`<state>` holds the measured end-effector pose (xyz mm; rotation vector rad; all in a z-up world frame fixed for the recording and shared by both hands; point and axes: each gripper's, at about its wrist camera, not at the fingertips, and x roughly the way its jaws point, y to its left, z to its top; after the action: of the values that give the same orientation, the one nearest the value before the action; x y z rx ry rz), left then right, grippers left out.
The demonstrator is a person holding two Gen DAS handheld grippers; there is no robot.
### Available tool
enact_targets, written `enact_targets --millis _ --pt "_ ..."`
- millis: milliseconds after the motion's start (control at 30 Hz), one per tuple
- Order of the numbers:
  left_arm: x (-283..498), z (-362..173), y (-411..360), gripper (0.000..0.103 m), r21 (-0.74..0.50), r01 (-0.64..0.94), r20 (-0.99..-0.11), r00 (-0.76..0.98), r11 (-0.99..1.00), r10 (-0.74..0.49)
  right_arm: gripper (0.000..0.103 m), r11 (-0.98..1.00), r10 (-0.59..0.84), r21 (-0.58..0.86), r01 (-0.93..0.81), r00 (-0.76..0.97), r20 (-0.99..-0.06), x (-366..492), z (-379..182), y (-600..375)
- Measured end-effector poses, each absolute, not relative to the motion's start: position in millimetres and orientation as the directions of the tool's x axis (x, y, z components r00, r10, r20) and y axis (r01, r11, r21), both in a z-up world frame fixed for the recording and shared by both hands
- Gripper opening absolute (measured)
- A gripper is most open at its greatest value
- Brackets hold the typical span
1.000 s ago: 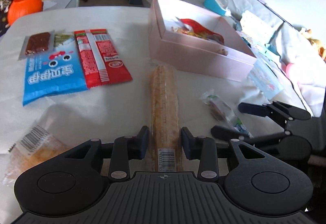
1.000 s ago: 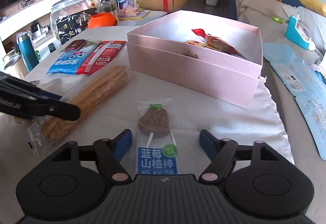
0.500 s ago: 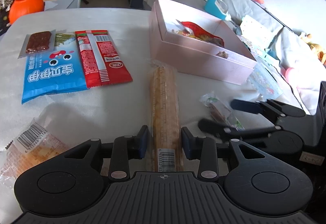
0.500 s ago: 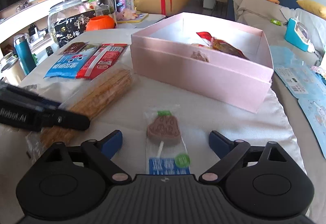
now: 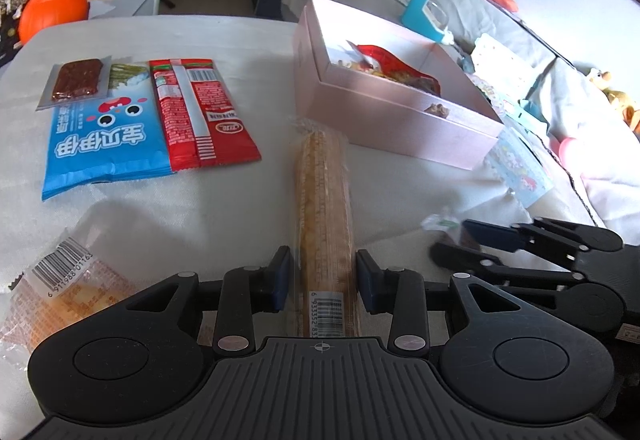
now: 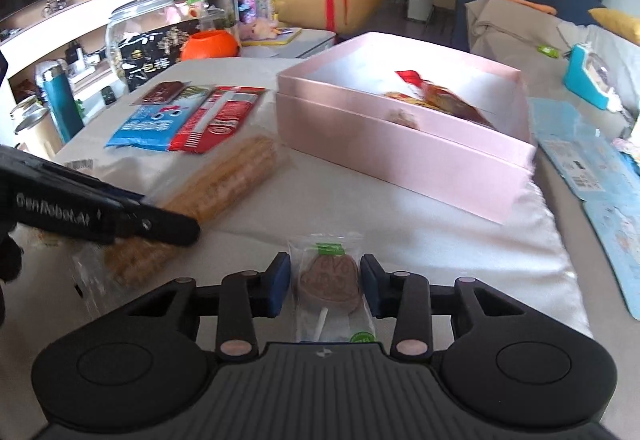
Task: Organize snacks
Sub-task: 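Grasp the bear lollipop with the right tool while the left tool releases the bread-stick packet, then grasp the square bread packet with the left tool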
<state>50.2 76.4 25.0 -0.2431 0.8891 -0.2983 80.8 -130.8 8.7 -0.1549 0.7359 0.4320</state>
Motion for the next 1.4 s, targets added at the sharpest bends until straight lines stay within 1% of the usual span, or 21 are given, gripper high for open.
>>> enact_targets --millis 167,267,367,433,533,600,700,733,767,800,867,900,1033,1067,1167,1267,1400 --pt "49 28 81 0.038 -0.357 0.153 -0.725 0.577 0.922 -0.376 0.038 0.921 0.301 0.025 -0.39 0.668 -0.68 79 8 -146" --pt "37 41 92 0.038 -0.364 0.156 -0.7 0.605 0.918 -0.38 0.038 0.921 0.299 0.02 -0.39 0.672 -0.678 78 7 -147" --pt "16 62 114 0.038 -0.356 0.127 -0.67 0.656 0.926 -0.347 0.038 0.92 0.293 0.004 -0.393 0.678 -0.674 78 6 -145" --pt "4 75 130 0.038 -0.329 0.087 -0.671 0.679 0.94 -0.298 0.039 0.92 0.291 0.002 -0.391 0.682 -0.671 77 5 -143" --pt "-9 83 150 0.038 -0.273 0.021 -0.727 0.651 0.962 -0.22 0.04 0.922 0.297 0.013 -0.386 0.687 -0.663 77 4 -143" --pt "-14 81 156 0.038 -0.235 -0.006 -0.775 0.604 0.972 -0.184 0.041 0.924 0.3 0.019 -0.382 0.693 -0.655 76 2 -144" --pt "-17 71 158 0.038 -0.171 -0.024 -0.814 0.567 0.985 -0.128 0.042 0.925 0.3 0.018 -0.381 0.7 -0.648 75 1 -144" --pt "-15 66 157 0.041 -0.144 -0.036 -0.826 0.555 0.989 -0.1 0.042 0.925 0.3 0.017 -0.38 0.701 -0.647 75 1 -144" --pt "-14 61 158 0.049 -0.131 -0.039 -0.829 0.553 0.991 -0.088 0.042 0.925 0.299 0.016 -0.38 0.701 -0.648 75 1 -143" --pt "-13 59 157 0.054 -0.129 -0.044 -0.829 0.552 0.991 -0.084 0.042 0.926 0.297 0.015 -0.378 0.701 -0.648 75 1 -143" --pt "-8 56 160 0.052 -0.162 -0.061 -0.823 0.559 0.985 -0.101 0.047 0.929 0.289 0.01 -0.371 0.704 -0.649 74 1 -143" --pt "-6 56 163 0.049 -0.193 -0.071 -0.814 0.569 0.979 -0.119 0.048 0.929 0.286 0.009 -0.369 0.705 -0.649 74 1 -143" --pt "10 52 184 0.049 -0.406 -0.17 -0.744 0.633 0.898 -0.216 0.053 0.934 0.277 0.007 -0.357 0.711 -0.646 74 0 -144" --pt "15 51 186 0.049 -0.434 -0.192 -0.731 0.646 0.88 -0.22 0.055 0.935 0.274 0.006 -0.354 0.713 -0.646 74 0 -143" --pt "31 48 175 0.049 -0.39 -0.193 -0.739 0.65 0.9 -0.18 0.059 0.94 0.258 -0.006 -0.342 0.719 -0.645 73 -1 -141" --pt "45 43 159 0.049 -0.352 -0.155 -0.744 0.645 0.923 -0.175 0.061 0.942 0.259 0.003 -0.335 0.721 -0.643 73 -2 -143" --pt "41 50 153 0.049 -0.294 -0.155 -0.702 0.705 0.943 -0.103 0.064 0.946 0.249 0.003 -0.323 0.723 -0.644 74 -2 -144"
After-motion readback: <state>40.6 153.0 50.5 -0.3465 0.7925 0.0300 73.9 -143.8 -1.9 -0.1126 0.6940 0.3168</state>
